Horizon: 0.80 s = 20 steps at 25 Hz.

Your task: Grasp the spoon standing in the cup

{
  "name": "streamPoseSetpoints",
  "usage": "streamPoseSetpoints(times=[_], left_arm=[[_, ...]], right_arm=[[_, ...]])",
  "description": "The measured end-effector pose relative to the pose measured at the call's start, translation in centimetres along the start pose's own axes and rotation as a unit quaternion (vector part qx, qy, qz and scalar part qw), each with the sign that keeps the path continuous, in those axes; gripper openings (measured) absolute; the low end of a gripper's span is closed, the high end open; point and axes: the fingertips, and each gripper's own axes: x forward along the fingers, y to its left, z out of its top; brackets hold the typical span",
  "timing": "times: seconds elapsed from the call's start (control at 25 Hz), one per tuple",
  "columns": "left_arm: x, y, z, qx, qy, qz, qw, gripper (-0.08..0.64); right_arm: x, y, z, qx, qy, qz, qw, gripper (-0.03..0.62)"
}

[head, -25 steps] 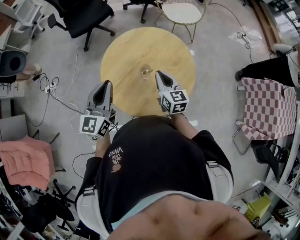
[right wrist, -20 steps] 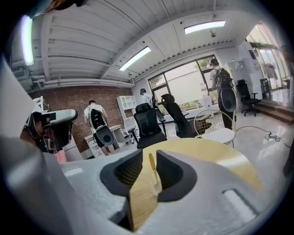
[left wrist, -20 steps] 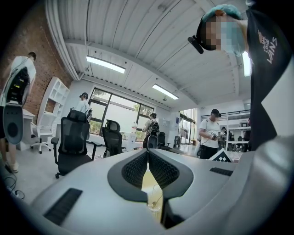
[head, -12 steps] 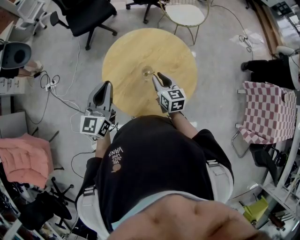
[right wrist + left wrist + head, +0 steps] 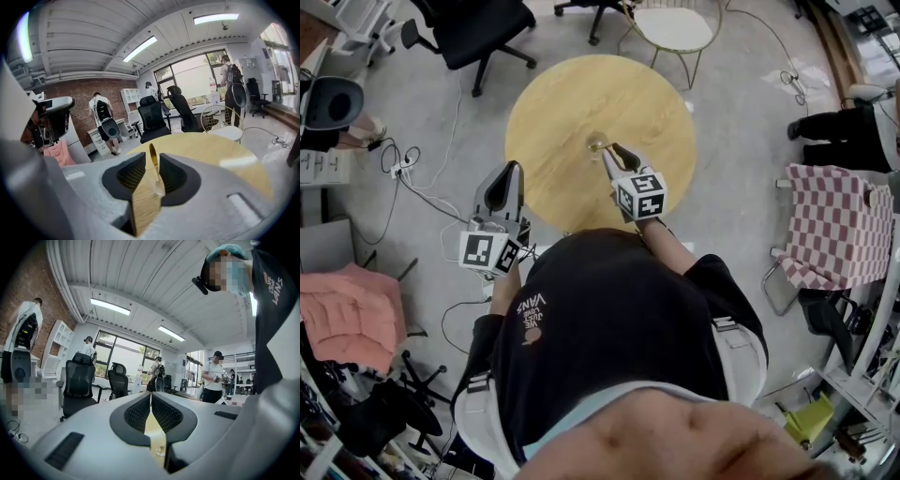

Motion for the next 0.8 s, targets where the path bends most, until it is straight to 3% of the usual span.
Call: streamPoseSetpoints(times=[0.52, 0.6, 0.8], left_arm=[[-0.8, 0.3, 0.0, -0.001, -0.004, 0.007, 1.0, 0.017], [-1.1, 0.4, -0.1, -0.001, -0.004, 0.009, 0.9999, 0.017], [-1.6, 0.2, 0.1, -0.002, -0.007, 0.019, 0.9998, 0.017]], right_arm=[[0.7, 0.2, -0.6, -0.014, 0.015, -0.002, 1.0, 0.077], [0.8, 0.2, -0.6, -0.018, 0.014, -0.006, 1.0, 0.037], [0.7, -0.2, -0.5, -0.023, 0.012, -0.013, 1.0, 0.029]])
